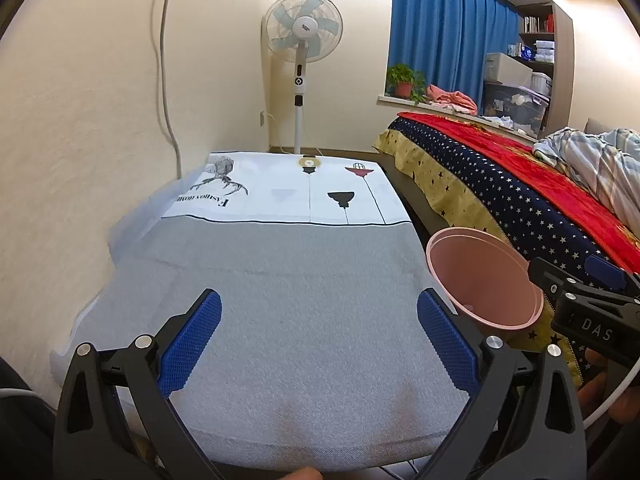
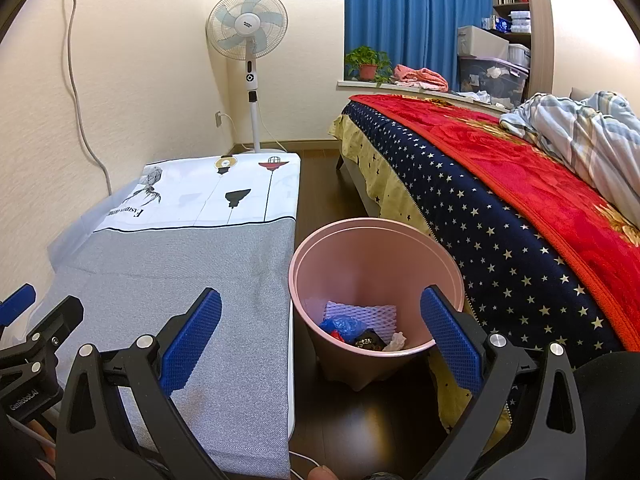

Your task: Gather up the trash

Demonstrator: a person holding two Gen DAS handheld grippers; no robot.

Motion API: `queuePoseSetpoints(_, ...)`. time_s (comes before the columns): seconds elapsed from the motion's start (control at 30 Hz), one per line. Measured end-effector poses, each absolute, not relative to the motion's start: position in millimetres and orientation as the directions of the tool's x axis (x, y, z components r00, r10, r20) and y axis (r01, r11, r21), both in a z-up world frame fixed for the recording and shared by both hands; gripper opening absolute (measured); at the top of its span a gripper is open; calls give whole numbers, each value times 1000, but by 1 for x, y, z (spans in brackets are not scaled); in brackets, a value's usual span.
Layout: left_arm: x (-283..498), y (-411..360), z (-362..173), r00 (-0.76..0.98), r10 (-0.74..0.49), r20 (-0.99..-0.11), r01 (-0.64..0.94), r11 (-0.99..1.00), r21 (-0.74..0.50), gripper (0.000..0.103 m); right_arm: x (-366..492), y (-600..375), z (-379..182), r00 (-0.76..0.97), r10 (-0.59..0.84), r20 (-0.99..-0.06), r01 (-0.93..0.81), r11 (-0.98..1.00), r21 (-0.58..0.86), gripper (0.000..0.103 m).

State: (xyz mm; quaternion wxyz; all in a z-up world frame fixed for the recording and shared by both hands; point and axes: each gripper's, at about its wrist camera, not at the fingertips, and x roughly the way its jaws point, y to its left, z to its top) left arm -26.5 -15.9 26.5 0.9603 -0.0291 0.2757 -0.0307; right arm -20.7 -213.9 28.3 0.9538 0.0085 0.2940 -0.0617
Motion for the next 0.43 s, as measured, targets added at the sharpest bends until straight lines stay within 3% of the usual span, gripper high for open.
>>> queuePoseSetpoints(0.43,-26,-20,26,842,-61,-536,34,998,-59,95,-21,-213,28,820,-113,-562,121,992,-23,98)
